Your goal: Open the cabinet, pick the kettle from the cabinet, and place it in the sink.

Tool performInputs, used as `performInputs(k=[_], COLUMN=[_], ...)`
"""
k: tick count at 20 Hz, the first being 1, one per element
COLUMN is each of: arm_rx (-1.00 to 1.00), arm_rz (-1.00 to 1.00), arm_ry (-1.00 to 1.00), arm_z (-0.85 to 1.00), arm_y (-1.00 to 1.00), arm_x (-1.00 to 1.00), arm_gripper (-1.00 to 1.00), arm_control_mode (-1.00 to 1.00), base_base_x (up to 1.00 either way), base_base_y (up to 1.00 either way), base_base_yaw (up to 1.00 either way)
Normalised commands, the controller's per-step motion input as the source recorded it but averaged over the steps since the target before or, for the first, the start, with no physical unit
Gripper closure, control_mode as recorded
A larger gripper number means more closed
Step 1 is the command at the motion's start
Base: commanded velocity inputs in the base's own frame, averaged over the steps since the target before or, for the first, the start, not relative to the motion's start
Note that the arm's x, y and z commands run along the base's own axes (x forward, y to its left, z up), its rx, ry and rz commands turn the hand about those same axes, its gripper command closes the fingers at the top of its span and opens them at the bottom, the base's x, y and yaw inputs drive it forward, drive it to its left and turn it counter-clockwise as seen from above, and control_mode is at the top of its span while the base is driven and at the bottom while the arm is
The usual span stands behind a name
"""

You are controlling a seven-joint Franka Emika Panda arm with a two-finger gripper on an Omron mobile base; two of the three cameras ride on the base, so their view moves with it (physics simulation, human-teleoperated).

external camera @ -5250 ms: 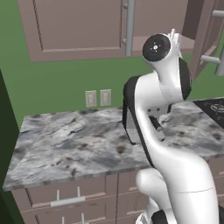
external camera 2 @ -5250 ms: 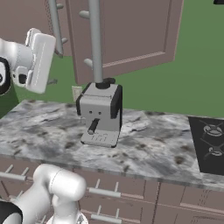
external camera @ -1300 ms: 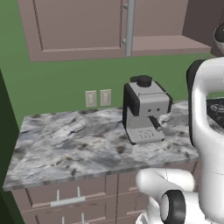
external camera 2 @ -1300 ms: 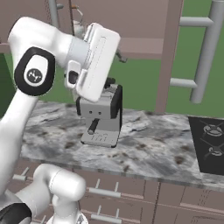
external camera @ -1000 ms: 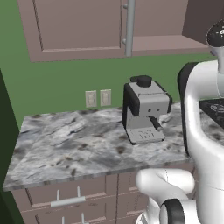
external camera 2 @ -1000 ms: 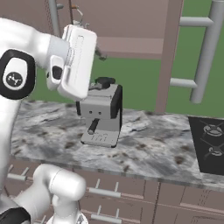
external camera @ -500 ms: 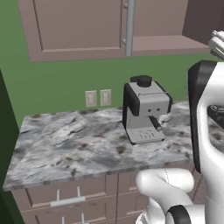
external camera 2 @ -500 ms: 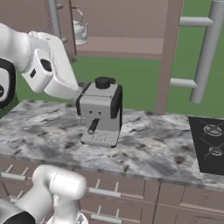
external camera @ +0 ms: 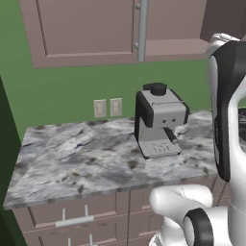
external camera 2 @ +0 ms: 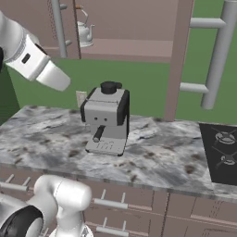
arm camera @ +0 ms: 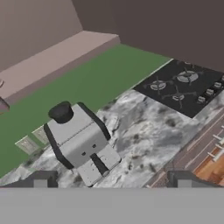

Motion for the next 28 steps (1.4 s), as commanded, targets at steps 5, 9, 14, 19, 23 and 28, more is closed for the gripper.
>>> performInputs(k=[5, 9, 14, 19, 23, 28], arm_rx=[0.0, 0.0, 0.0, 0.0, 0.0, -0.03], arm_rz=[0.16, 0.1, 0.11, 0.15, 0.21, 0.3], arm_ry=[0.27, 0.07, 0.0, 0.0, -0.08, -0.24], arm_z=[0.04, 0.02, 0.02, -0.02, -0.06, -0.19], arm_y=[0.63, 0.59, 0.44, 0.28, 0.2, 0.11], arm_x=[0.15, 0.24, 0.42, 0.58, 0.58, 0.33], arm_gripper=[-1.0, -1.0, -1.0, -1.0, -1.0, -1.0], arm_control_mode=[-1.0, -1.0, -1.0, -1.0, -1.0, -1.0], base_base_x=[0.0, 0.0, 0.0, 0.0, 0.0, 0.0], base_base_y=[0.0, 0.0, 0.0, 0.0, 0.0, 0.0], base_base_yaw=[0.0, 0.0, 0.0, 0.0, 0.0, 0.0])
